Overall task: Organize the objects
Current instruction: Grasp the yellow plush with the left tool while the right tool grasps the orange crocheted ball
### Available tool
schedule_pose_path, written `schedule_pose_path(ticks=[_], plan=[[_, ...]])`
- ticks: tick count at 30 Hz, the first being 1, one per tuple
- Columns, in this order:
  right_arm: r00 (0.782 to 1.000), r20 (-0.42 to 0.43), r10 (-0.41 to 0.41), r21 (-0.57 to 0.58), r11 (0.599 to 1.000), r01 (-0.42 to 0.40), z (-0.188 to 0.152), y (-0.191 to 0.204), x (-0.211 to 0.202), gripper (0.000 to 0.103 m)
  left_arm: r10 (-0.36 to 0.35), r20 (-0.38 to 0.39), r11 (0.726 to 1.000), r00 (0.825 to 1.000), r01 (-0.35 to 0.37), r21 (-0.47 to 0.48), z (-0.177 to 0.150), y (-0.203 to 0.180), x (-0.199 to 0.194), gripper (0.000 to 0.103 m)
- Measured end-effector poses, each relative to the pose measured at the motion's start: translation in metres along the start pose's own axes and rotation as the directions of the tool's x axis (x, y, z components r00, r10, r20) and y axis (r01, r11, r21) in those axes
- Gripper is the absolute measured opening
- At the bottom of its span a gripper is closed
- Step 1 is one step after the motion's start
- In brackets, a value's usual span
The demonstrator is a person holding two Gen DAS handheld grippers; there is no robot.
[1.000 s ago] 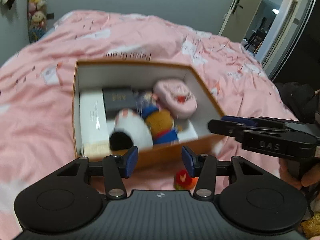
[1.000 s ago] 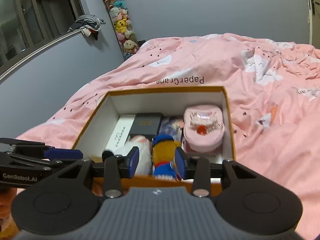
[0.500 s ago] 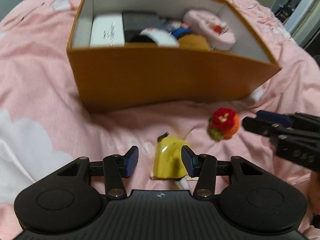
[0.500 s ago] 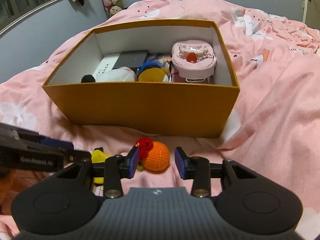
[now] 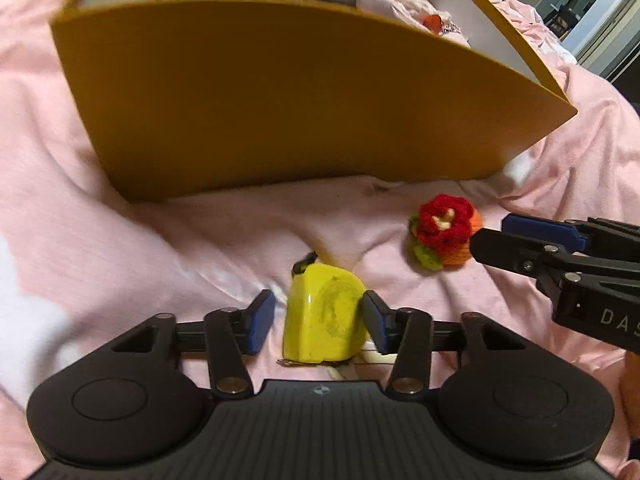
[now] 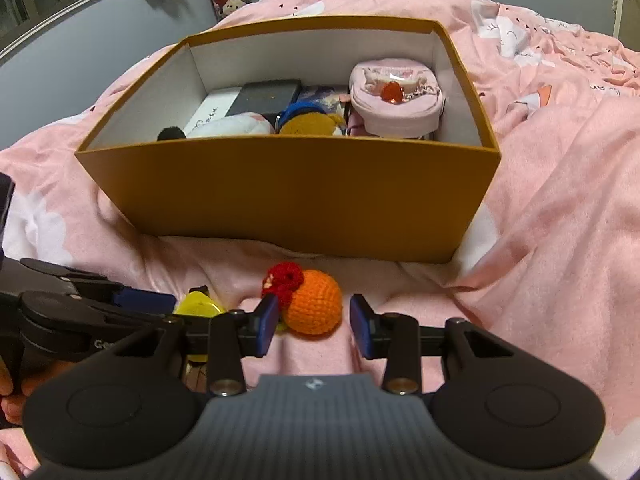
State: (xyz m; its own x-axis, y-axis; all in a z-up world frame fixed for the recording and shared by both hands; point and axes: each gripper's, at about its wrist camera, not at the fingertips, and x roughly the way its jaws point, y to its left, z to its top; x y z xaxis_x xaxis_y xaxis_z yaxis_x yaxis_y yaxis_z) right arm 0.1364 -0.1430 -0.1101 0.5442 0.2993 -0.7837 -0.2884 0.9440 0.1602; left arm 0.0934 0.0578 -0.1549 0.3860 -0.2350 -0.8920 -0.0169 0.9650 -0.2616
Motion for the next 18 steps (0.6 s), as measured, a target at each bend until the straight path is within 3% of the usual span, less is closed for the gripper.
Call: schedule_pose_path(ticks=[3, 9, 18], plan=[[1.000, -0.001, -0.002, 0.004, 1.000, 0.002, -0.001, 0.000, 0.000, 0.042, -0.019, -0.004, 1.000, 1.000, 0.019, -0.010, 0.000, 0.000, 0.003, 0.039], [1.000, 0.009, 0.010, -0.011, 1.000, -0.010, 0.000, 0.003, -0.001, 0.041, -0.007, 0.016, 1.000, 1.000, 0.007, 0.030, -0.003, -0.010, -0.013, 0.033], [0.999, 0.001, 0.037, -0.049, 0.998, -0.037, 0.004, 0.011, 0.012, 0.048, -0.006, 0.069, 1.000, 0.998, 0.007, -0.014, -0.006, -0.002, -0.037, 0.024]])
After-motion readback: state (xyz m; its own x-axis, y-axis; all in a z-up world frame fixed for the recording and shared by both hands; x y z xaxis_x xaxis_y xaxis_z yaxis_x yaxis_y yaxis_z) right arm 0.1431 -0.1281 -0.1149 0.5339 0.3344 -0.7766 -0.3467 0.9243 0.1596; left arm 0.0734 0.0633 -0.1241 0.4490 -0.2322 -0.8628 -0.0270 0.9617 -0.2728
